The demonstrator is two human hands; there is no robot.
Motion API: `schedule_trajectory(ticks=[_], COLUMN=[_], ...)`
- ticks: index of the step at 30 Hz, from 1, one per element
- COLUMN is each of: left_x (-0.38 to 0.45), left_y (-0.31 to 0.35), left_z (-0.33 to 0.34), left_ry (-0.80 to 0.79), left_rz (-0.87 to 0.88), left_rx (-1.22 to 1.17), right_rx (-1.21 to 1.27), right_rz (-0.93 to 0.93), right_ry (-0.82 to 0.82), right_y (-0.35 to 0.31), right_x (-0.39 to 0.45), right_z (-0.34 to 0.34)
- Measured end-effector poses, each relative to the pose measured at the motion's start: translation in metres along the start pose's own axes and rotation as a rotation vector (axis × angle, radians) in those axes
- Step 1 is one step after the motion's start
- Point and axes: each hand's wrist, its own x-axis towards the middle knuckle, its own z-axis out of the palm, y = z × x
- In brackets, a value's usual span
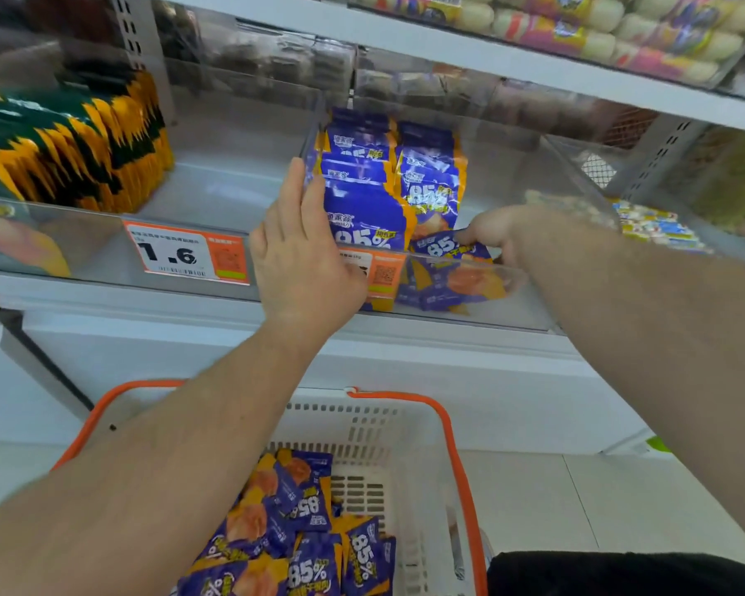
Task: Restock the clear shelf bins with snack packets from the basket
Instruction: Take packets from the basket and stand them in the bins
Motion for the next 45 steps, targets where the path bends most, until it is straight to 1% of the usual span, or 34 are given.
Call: schedule_trajectory(ticks=[1,3,6,10,13,16,18,22,24,26,28,30,33,39,45], left_x=[0.000,0.000,0.001,-0.001,-0.002,-0.001,-0.002,-0.002,-0.001,-0.001,-0.002,-0.002,-0.001,-0.002,-0.001], left_y=[-0.001,-0.002,-0.004,-0.006,-0.008,-0.010,-0.010,-0.011,-0.012,-0.011,-0.010,-0.010,-0.010,-0.009,-0.009], left_z=[0.001,0.003,0.002,0.002,0.003,0.002,0.003,0.003,0.002,0.001,0.002,0.003,0.002,0.002,0.000], left_ry=[-0.001,0.011,0.022,0.000,-0.003,-0.008,-0.020,-0.027,-0.033,-0.038,-0.049,-0.051,-0.039,-0.055,-0.069], left_rz=[0.005,0.009,0.014,0.035,0.046,0.047,0.044,0.047,0.041,0.041,0.038,0.037,0.036,0.031,0.026], left_rx=[0.013,0.037,0.047,0.049,0.049,0.058,0.058,0.057,0.052,0.050,0.055,0.058,0.063,0.071,0.065], right_rx=[-0.019,0.019,0.061,0.059,0.016,-0.014,-0.002,0.212,0.270,0.312,0.288,0.206,0.045,-0.043,-0.095], right_rz=[0.006,0.003,-0.005,0.032,0.048,0.022,-0.035,-0.168,-0.245,-0.285,-0.287,-0.300,-0.341,-0.312,-0.349], right_ry=[0.003,-0.002,-0.044,-0.168,-0.227,-0.179,-0.113,0.023,0.132,0.182,0.175,0.175,0.239,0.270,0.232], right_y=[-0.001,-0.006,-0.009,-0.008,-0.006,-0.007,-0.010,-0.019,-0.023,-0.025,-0.024,-0.023,-0.025,-0.025,-0.025], right_x=[0.003,0.009,0.012,0.013,0.015,0.016,0.017,0.023,0.029,0.035,0.039,0.043,0.043,0.040,0.032], right_z=[0.002,0.007,0.014,0.016,0.016,0.014,0.014,0.011,0.010,0.010,0.011,0.015,0.019,0.015,0.016])
